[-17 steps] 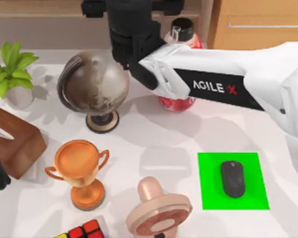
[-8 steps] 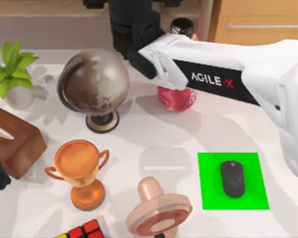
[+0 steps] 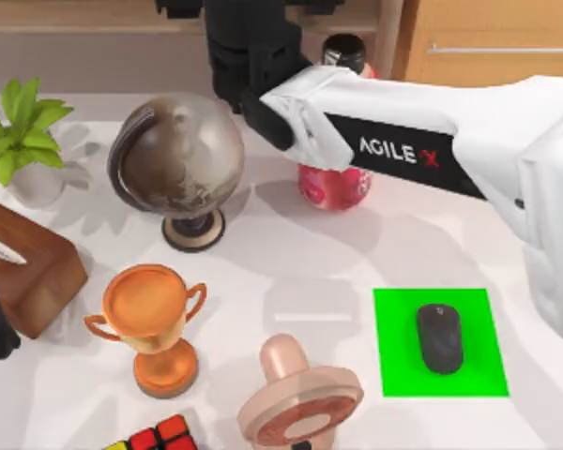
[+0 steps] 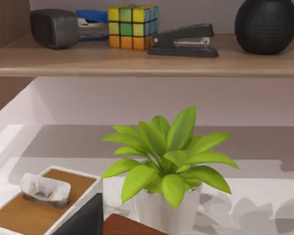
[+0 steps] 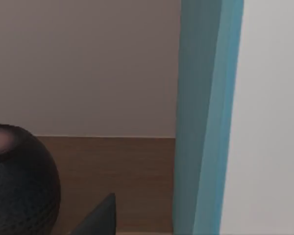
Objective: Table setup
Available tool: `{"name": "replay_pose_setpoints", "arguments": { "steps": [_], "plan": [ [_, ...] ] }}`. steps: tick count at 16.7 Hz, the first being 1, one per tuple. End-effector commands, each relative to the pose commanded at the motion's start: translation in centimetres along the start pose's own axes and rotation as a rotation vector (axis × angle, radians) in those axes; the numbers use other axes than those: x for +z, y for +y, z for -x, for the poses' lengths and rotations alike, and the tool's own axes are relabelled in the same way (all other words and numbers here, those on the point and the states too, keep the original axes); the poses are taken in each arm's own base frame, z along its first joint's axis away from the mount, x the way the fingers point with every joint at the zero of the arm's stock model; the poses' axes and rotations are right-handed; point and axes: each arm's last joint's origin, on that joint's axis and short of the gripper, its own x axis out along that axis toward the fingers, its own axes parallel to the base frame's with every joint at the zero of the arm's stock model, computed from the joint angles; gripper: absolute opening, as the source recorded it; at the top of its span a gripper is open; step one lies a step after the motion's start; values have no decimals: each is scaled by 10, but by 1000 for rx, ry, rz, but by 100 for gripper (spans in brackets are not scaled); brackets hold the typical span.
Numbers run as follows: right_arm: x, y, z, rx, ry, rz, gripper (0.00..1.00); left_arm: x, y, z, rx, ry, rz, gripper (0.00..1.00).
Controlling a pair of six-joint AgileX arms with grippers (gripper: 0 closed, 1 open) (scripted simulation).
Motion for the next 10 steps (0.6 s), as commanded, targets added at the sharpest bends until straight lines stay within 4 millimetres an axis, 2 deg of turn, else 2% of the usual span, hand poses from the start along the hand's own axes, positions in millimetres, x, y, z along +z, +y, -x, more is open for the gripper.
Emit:
{"name": "replay_pose_setpoints", "arguments": {
  "steps": [10],
  "plan": [
    [0,0,0,0,0,0,2,0,0,0,0,0,0,100]
  ]
}}
